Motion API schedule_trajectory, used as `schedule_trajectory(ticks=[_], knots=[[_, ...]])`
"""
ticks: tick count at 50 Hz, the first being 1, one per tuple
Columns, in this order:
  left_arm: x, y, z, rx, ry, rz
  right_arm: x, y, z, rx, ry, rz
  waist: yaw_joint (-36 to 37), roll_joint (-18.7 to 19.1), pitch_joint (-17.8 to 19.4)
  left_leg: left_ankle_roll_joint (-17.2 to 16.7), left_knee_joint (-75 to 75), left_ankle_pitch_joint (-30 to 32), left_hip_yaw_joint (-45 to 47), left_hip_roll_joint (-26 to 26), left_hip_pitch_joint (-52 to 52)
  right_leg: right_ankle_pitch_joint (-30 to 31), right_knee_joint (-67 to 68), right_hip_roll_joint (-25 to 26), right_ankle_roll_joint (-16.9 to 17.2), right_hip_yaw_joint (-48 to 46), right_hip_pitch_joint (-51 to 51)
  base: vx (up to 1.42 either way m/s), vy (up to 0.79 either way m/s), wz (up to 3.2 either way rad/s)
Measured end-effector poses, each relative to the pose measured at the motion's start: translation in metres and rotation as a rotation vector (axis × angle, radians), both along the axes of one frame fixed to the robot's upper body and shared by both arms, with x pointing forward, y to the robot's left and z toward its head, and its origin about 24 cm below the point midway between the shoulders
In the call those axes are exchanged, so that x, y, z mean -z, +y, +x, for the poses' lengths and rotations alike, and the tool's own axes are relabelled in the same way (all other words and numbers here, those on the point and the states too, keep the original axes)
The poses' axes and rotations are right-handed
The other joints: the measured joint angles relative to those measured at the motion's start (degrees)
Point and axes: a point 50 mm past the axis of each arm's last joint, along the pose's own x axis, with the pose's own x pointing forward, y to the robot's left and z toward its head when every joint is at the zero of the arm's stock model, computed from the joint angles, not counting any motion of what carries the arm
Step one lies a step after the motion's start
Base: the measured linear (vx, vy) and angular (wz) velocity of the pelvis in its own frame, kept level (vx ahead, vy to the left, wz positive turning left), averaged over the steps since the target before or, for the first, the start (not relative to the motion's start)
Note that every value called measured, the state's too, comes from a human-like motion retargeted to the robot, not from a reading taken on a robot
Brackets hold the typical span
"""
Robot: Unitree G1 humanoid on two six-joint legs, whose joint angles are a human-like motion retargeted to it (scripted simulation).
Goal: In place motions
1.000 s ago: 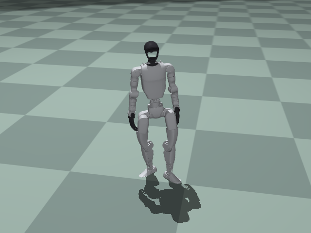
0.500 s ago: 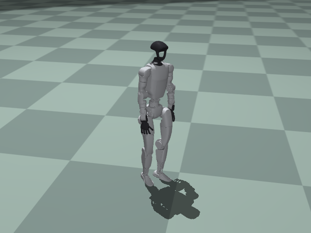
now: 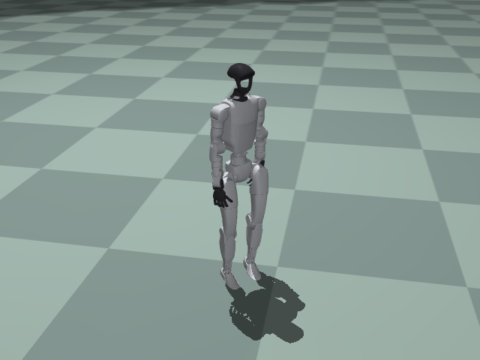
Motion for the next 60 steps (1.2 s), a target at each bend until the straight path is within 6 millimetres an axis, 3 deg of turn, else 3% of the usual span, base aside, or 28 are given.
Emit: schedule_trajectory(ticks=[2, 5, 7, 11, 20, 24, 26, 28, 30, 32, 35, 40, 43, 45, 47, 48, 55, 60], knots=[[0.000, -0.001, -0.001, -0.002, -0.001, -0.002, -0.001, -0.001, 0.003, -0.007, -0.002, 0.005, -0.82, 0.18, -0.05, 0.83, -1.68, -0.96, 4.22, 0.90, 0.86, 0.82, 0.55, 0.92, -0.45, 3.41, -1.32, -0.06, 0.12, -1.71], [0.000, 0.000, 0.000, -0.003, -0.002, -0.003, -0.002, 0.001, 0.011, -0.030, -0.019, 0.010, -0.84, 0.82, 0.73, 2.22, -4.75, -1.49, 19.55, 4.20, 2.63, 3.29, 1.29, 4.47, -1.80, 10.96, -3.44, -0.18, 0.07, -2.17], [-0.001, 0.007, 0.004, 0.013, -0.008, 0.007, -0.003, 0.005, 0.020, -0.033, -0.046, 0.016, -6.89, 0.94, 1.41, 0.78, -6.11, -1.44, 16.71, 4.41, 3.97, 3.78, 1.53, 4.60, -1.91, 10.87, -4.24, -0.36, 0.03, -1.01], [-0.003, 0.029, 0.005, 0.051, -0.011, 0.061, -0.003, 0.012, 0.023, -0.014, -0.071, 0.040, -9.39, 1.40, 1.75, 0.47, -8.64, -1.58, 25.42, 6.08, 5.41, 2.48, 1.94, 6.21, -2.21, 12.44, -6.40, -0.36, 0.07, -2.16], [-0.008, 0.058, -0.012, -0.038, 0.015, 0.151, 0.001, -0.010, -0.015, 0.017, 0.068, -0.044, -8.14, 3.63, -0.91, -1.57, -11.25, -4.15, 44.49, 10.69, 6.47, -4.83, 3.32, -1.56, -5.69, -23.77, -4.99, -0.38, 0.04, -2.59], [-0.010, 0.065, -0.012, -0.043, 0.017, 0.177, 0.001, -0.022, -0.039, 0.129, 0.169, -0.081, -8.98, 4.29, -1.31, -2.29, -10.55, -5.82, 49.52, 11.87, 7.31, -1.32, 2.01, -3.89, -4.65, -34.80, -2.67, -0.31, -0.03, -1.93], [-0.010, 0.065, -0.011, -0.038, 0.013, 0.182, 0.000, -0.026, -0.052, 0.195, 0.213, -0.093, -9.27, 3.80, -1.61, -2.58, -10.26, -6.63, 51.60, 11.40, 8.12, 6.02, -0.45, -4.45, -3.72, -35.37, -2.41, -0.23, -0.11, -1.56], [-0.009, 0.064, -0.008, -0.039, 0.000, 0.176, -0.001, -0.028, -0.064, 0.251, 0.245, -0.105, -9.53, 3.39, -1.90, -2.97, -9.92, -7.38, 53.64, 11.09, 8.98, 10.77, -3.40, -3.38, -5.11, -32.19, -2.70, -0.19, -0.10, -1.41], [-0.008, 0.061, -0.002, -0.045, -0.020, 0.160, -0.002, -0.029, -0.072, 0.287, 0.267, -0.113, -10.55, 3.48, -2.21, -3.50, -9.39, -7.91, 55.00, 11.43, 9.65, 11.42, -5.71, -1.62, -7.71, -28.70, -2.81, -0.19, -0.12, -1.00], [-0.007, 0.056, 0.006, -0.050, -0.047, 0.138, -0.002, -0.028, -0.079, 0.305, 0.286, -0.112, -12.80, 3.59, -2.53, -4.02, -8.64, -8.26, 55.29, 11.64, 10.20, 12.55, -8.48, -0.77, -7.79, -30.47, -1.51, -0.20, -0.14, -0.50], [-0.005, 0.046, 0.023, -0.053, -0.100, 0.107, -0.003, -0.027, -0.088, 0.318, 0.305, -0.101, -14.49, 3.88, -3.06, -5.04, -7.23, -8.69, 56.75, 12.37, 11.21, 11.93, -9.89, 0.93, -7.85, -25.28, -1.10, -0.21, -0.18, -0.54], [-0.004, 0.027, 0.047, -0.003, -0.181, 0.034, -0.002, -0.020, -0.098, 0.331, 0.330, -0.092, -12.78, 2.83, -4.12, -4.82, -1.50, -7.03, 61.22, 14.55, 13.10, 10.49, -7.73, -0.47, -7.74, -20.77, -1.70, -0.06, -0.15, -0.87], [-0.005, 0.023, 0.059, 0.047, -0.225, 0.015, 0.000, -0.013, -0.090, 0.301, 0.315, -0.070, -12.12, -0.43, -3.48, -1.92, 7.81, -4.04, 61.55, 16.37, 12.90, 10.22, -8.18, -3.12, -7.44, -18.86, 0.12, -0.09, -0.19, -0.89], [-0.006, 0.023, 0.063, 0.081, -0.243, 0.017, 0.001, -0.009, -0.080, 0.260, 0.287, -0.051, -12.58, -2.35, -3.38, 2.18, 16.84, -2.67, 58.80, 18.53, 10.58, 10.00, -8.39, -4.99, -7.13, -17.41, 1.30, -0.05, -0.22, -0.67], [-0.006, 0.024, 0.064, 0.113, -0.249, 0.022, 0.003, -0.006, -0.069, 0.207, 0.252, -0.031, -13.08, -2.87, -3.73, 5.98, 25.31, -2.96, 54.07, 20.76, 6.73, 9.91, -8.60, -5.30, -7.23, -16.39, 1.88, 0.02, -0.20, -0.53], [-0.006, 0.024, 0.063, 0.125, -0.249, 0.024, 0.003, -0.004, -0.063, 0.180, 0.233, -0.023, -13.10, -2.84, -3.95, 5.86, 27.57, -3.46, 52.10, 21.18, 5.31, 9.85, -8.59, -5.14, -7.36, -15.81, 1.96, 0.02, -0.14, -0.68], [-0.003, 0.007, 0.059, 0.103, -0.237, -0.035, 0.000, -0.003, -0.003, 0.052, 0.016, -0.015, -9.51, -0.66, -1.12, -1.13, 22.69, -10.67, 36.55, 13.27, -2.29, 10.68, -8.69, -1.88, -8.78, -8.91, 2.74, -0.02, -0.12, -1.01], [-0.001, 0.000, 0.044, 0.123, -0.191, -0.025, -0.004, -0.009, 0.015, 0.044, -0.055, -0.014, -6.25, 5.69, -0.30, -10.96, 3.30, -6.07, 26.17, 9.41, -2.26, 10.82, -8.91, 4.83, -9.62, -6.08, 4.11, 0.12, -0.01, -0.82]])
